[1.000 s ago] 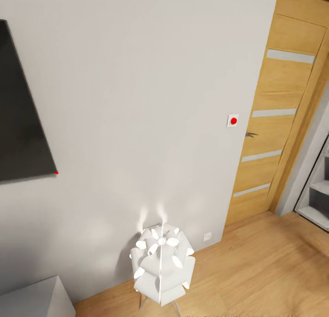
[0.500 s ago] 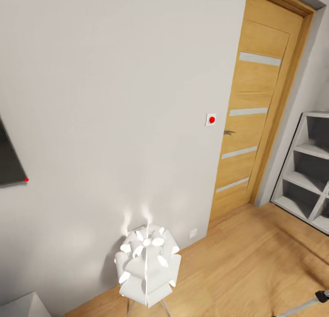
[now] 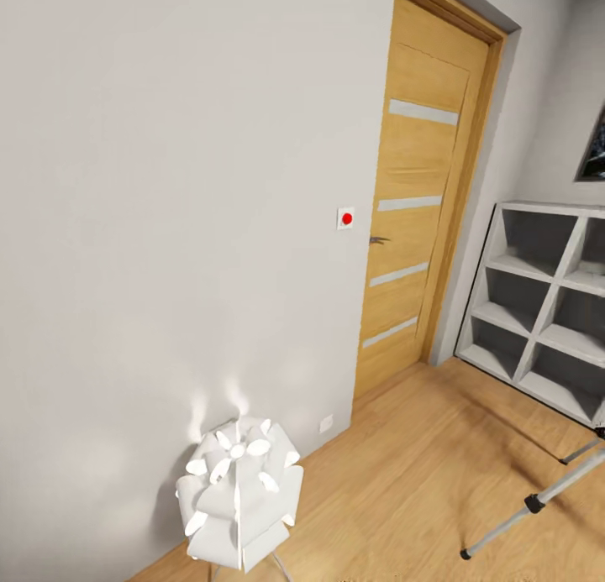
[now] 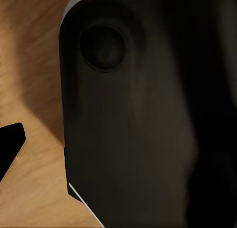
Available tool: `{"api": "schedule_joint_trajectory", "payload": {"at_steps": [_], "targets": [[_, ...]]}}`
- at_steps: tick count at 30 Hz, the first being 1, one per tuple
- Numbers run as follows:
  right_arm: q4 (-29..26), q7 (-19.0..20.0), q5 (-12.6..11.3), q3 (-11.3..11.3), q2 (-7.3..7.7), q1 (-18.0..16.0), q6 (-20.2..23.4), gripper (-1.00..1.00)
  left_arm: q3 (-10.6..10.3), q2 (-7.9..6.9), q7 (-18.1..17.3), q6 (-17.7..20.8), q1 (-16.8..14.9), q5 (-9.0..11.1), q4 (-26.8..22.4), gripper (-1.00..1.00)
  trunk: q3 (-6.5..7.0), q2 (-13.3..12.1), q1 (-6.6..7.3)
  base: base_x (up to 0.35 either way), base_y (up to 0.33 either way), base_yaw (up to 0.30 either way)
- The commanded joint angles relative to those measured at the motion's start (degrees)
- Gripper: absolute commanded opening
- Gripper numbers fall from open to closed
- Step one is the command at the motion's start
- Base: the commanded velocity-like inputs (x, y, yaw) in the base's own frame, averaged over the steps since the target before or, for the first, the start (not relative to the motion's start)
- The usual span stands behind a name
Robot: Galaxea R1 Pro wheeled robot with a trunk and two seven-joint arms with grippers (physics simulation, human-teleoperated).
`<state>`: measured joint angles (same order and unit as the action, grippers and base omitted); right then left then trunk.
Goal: Attach the digital camera to the camera tripod in the bedroom.
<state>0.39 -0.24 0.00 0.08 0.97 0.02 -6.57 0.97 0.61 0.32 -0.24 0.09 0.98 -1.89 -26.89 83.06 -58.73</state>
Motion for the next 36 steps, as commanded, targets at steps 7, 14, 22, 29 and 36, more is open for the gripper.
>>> {"api": "schedule_joint_trajectory", "payload": {"at_steps": [7, 14, 22, 29, 36], "targets": [[0.04, -0.02, 0.00, 0.01, 0.00, -0.02, -0.27, 1.00, 0.08, 0.01, 0.02, -0.03, 0.00, 0.09, -0.05, 1.00, -0.04, 0.02, 0.00, 0.000, 0.000, -0.286], [0.04, -0.02, 0.08, 0.02, 0.00, -0.02, -0.29, 1.00, 0.08, 0.01, 0.03, -0.03, 0.00, 0.13, -0.05, 1.00, -0.04, 0.02, 0.00, 0.000, 0.000, -0.286], [0.04, -0.02, 0.09, 0.01, -0.06, -0.02, -0.29, 1.00, 0.08, 0.01, 0.04, -0.03, 0.00, 0.11, -0.05, 1.00, -0.04, 0.02, 0.00, 0.000, 0.000, -0.286], [0.04, -0.02, 0.09, 0.02, -0.08, -0.02, -0.29, 1.00, 0.08, 0.01, 0.04, -0.03, 0.00, 0.11, -0.05, 1.00, -0.04, 0.02, 0.00, 0.000, 0.000, -0.286], [0.04, -0.02, 0.10, 0.07, -0.09, -0.02, -0.29, 1.00, 0.08, 0.01, 0.04, -0.03, 0.00, 0.14, -0.05, 1.00, -0.04, 0.02, 0.00, 0.000, 0.000, -0.286]]}}
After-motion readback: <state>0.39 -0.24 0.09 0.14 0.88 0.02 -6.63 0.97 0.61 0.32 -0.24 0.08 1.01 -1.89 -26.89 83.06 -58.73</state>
